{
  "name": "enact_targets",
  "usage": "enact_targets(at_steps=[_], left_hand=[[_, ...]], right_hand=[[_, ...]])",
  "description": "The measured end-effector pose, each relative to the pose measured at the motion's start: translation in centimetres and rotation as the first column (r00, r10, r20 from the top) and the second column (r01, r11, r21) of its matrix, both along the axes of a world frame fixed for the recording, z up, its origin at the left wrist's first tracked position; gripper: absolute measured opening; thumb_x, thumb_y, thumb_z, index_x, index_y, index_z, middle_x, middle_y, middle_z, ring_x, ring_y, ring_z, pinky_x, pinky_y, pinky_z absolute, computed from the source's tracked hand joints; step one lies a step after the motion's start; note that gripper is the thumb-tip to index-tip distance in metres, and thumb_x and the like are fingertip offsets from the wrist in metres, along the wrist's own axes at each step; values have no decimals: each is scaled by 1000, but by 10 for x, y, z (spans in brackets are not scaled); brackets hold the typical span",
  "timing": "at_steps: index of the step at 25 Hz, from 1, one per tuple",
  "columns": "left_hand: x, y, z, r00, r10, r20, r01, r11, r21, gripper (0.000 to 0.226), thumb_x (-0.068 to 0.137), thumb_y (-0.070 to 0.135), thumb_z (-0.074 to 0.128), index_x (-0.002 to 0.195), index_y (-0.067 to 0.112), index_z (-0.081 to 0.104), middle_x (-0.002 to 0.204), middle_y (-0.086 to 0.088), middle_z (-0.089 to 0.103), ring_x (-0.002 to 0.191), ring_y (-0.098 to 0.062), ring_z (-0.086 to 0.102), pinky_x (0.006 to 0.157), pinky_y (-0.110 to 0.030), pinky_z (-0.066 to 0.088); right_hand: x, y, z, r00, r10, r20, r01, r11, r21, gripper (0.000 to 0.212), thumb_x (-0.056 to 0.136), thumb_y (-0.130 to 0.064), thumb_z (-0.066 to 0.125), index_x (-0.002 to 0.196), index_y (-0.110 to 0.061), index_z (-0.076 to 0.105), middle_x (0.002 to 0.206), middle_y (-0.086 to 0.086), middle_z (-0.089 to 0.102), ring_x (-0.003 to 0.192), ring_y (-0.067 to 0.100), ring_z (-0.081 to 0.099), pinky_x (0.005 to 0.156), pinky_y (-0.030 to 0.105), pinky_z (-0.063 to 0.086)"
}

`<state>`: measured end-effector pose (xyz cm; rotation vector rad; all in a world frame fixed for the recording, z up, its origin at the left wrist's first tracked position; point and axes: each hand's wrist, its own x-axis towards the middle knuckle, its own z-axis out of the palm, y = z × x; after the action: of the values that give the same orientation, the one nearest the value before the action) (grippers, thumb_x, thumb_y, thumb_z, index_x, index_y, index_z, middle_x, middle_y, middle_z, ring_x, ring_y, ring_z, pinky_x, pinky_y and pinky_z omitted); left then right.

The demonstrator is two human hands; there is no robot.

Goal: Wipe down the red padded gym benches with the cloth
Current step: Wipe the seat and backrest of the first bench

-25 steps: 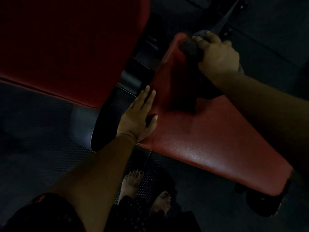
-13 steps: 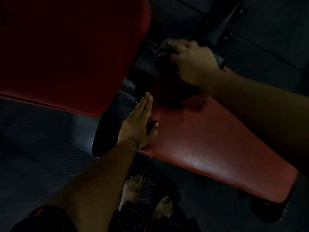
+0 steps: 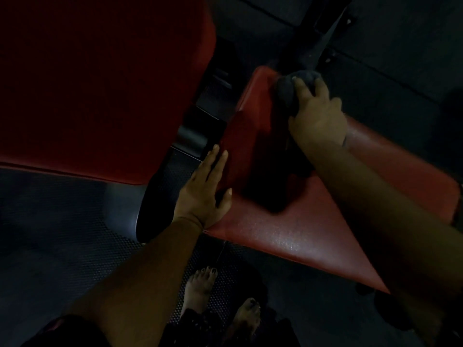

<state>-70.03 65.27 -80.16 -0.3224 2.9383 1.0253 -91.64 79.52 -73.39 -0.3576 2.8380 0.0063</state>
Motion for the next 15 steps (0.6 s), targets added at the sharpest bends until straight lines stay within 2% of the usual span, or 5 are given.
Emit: enact_targets(at_steps=[6, 9, 11, 13, 15], left_hand=[[1, -5, -2, 999, -35, -22, 36, 999, 20, 69, 93, 49, 38, 154, 24, 19, 164, 0, 15, 136, -31, 42, 89, -48, 50], [-3, -6, -2, 999, -32, 36, 30, 998, 63, 66, 97, 51, 31, 155, 21, 23, 164, 6, 13, 146, -19, 28, 104, -56, 42], [-4, -4, 7, 995, 66, 79, -80, 981, 177, 66, 95, 53, 31, 152, 21, 32, 161, 7, 20, 146, -10, 23, 113, -51, 34], [-26, -9, 25, 985, 169, 46, -175, 945, 277, 56, 95, 48, 36, 141, 20, 49, 154, 1, 39, 143, -9, 30, 115, -41, 32], [-70, -10, 42, 996, 84, -43, -72, 973, 219, 44, 98, 32, 41, 135, 14, 55, 146, -8, 49, 139, -16, 37, 116, -28, 30]], right_hand=[[73, 8, -1, 999, 11, 53, -13, 999, 36, 67, 96, -18, 46, 154, -36, 16, 161, 11, 12, 114, 41, 45, 84, 48, 47], [137, 17, -10, 984, 149, -100, -146, 989, 39, 60, 89, -17, 46, 147, -31, 40, 149, 18, 42, 81, 36, 57, 59, 39, 50], [160, 20, -19, 964, 211, -160, -210, 977, 26, 52, 88, -20, 43, 137, -31, 55, 135, 15, 58, 65, 30, 57, 50, 31, 46], [160, 19, -24, 959, 222, -179, -223, 975, 12, 52, 89, -24, 35, 134, -34, 57, 132, 11, 61, 61, 27, 56, 48, 29, 45], [160, 16, -22, 966, 195, -169, -190, 981, 42, 56, 88, -26, 28, 136, -38, 54, 136, 8, 59, 65, 25, 57, 50, 28, 44]])
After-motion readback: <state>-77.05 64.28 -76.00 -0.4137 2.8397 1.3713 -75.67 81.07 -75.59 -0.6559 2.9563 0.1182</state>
